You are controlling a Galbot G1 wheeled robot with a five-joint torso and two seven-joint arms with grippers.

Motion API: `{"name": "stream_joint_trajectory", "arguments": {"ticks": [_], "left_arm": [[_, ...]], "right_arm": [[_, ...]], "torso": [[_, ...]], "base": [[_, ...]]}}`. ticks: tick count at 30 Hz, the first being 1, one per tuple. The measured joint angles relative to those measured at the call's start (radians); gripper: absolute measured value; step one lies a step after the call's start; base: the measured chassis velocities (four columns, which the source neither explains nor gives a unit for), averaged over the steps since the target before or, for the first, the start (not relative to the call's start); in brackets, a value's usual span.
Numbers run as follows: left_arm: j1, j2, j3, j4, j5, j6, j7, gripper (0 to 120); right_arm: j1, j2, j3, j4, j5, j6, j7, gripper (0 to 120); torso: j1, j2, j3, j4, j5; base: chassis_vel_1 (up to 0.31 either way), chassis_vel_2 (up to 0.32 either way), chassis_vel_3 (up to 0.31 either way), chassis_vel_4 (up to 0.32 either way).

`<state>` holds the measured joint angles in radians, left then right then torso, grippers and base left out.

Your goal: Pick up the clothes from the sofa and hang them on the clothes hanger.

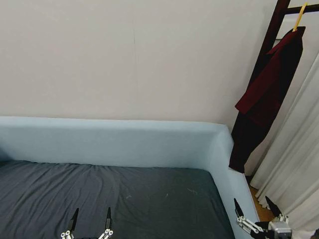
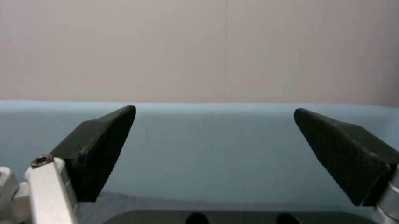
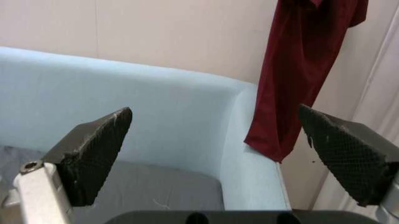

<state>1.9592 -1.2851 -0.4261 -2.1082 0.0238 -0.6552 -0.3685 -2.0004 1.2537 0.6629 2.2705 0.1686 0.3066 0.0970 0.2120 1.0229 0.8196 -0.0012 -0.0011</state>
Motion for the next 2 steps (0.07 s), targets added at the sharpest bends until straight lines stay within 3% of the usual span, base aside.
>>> {"name": "stream_joint_trajectory", "arguments": {"ticks": [2], "left_arm": [[0.003,0.002,0.0,0.013,-0.002,0.012,-0.01,100]], "right_arm": [[-0.008,0.014,-0.004,-0.012,-0.019,0.031,0.001,100]], "torso": [[0.0,0.0,0.0,0.0001,0.0001]], "base": [[0.0,0.0,0.0,0.0]]}}
